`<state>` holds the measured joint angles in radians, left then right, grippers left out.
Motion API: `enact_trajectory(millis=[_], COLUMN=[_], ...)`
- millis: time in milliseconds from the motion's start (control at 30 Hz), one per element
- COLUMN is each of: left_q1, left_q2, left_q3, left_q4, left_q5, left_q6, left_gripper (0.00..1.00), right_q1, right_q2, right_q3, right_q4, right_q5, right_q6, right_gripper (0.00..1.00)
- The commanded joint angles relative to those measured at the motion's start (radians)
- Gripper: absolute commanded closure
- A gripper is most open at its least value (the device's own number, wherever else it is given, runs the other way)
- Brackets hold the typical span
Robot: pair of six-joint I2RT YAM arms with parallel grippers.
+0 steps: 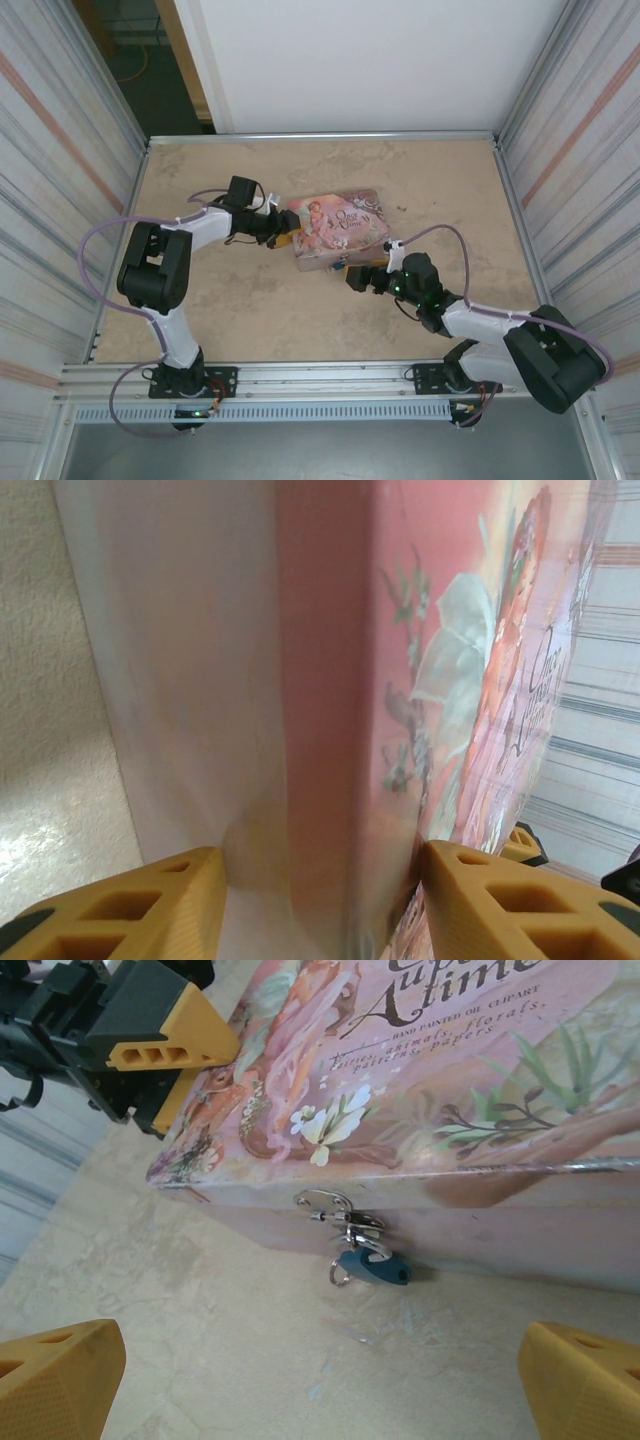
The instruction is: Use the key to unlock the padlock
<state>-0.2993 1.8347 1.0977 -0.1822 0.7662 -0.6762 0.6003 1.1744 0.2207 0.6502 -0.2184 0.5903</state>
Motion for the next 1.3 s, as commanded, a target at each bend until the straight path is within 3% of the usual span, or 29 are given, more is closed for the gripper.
enact_trajectory(millis=[0, 233, 400, 633, 1267], left_q1=[-0.018, -0.042, -0.055, -0.061, -0.064], left_q2=[0.017, 0.007, 0.019, 0.017, -0.044], left_q3=[-0.008, -0.018, -0.023, -0.048, -0.103], left_q4=[-0.023, -0.010, -0.005, 0.014, 0.029], left_q5=[-0.058, -0.095, -0.100, -0.113, -0.131], left_q6=[-0.005, -0.032, -0.040, -0.052, -0.062], left_gripper=[0.48, 0.48, 0.48, 0.49, 0.49], right_q1=[-0.013, -0.049, -0.061, -0.064, -0.068], right_q2=[-0.050, -0.145, -0.154, 0.003, 0.357], right_q3=[-0.009, -0.023, -0.050, -0.043, 0.062], right_q4=[-0.036, -0.127, -0.104, 0.036, 0.278], right_q5=[-0.039, -0.065, -0.075, -0.137, -0.207], right_q6=[-0.001, -0.018, -0.028, -0.021, 0.014], right_gripper=[0.01, 0.00, 0.05, 0.14, 0.19])
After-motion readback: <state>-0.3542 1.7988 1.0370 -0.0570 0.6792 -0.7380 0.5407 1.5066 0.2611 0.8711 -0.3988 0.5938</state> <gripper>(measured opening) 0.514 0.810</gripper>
